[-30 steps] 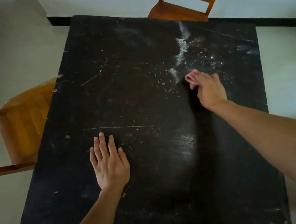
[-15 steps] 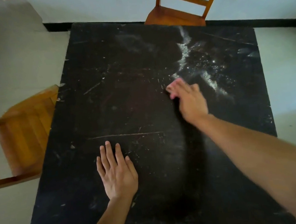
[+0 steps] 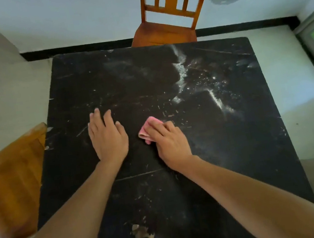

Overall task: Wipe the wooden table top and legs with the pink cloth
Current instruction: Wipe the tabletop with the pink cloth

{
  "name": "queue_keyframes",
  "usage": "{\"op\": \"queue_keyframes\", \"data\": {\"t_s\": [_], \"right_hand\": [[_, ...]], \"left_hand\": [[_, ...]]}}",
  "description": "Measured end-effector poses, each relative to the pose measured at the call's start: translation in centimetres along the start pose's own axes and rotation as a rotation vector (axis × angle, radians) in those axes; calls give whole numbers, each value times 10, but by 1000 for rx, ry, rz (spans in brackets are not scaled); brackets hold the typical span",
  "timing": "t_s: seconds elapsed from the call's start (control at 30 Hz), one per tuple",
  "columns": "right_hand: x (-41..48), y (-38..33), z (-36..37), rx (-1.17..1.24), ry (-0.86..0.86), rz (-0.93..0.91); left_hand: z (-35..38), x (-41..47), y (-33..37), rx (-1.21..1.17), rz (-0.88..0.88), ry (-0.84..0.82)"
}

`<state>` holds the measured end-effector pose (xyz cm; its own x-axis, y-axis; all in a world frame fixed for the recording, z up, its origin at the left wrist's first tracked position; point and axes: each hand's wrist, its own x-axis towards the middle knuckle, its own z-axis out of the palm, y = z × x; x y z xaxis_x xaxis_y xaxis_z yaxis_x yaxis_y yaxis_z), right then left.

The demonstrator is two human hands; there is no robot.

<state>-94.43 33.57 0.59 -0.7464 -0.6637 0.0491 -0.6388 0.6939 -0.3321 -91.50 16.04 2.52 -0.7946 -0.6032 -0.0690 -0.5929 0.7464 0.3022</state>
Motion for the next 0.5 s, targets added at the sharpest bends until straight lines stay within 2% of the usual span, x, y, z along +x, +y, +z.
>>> {"op": "queue_keyframes", "data": {"t_s": [0.07,0.13,0.2,0.27,0.3,0.37,0.43,0.5], "right_hand": [[18,9,6,31,13,-22],[38,39,-3,32,76,38],[59,83,-26,-2,125,220],[74,129,-55,-9,103,437],[77,144,-69,5,99,537],[79,149,-86,19,200,646],[83,123,-81,9,331,544],[88,81,-56,49,343,379]], "left_hand": [[7,36,5,39,17,-31],[16,54,6,60,7,-53],[24,55,2,106,12,-56],[28,53,0,128,23,-51],[28,54,-1,126,22,-52],[26,55,-1,122,24,-57],[25,56,0,119,30,-63],[24,56,-1,115,21,-75]]}}
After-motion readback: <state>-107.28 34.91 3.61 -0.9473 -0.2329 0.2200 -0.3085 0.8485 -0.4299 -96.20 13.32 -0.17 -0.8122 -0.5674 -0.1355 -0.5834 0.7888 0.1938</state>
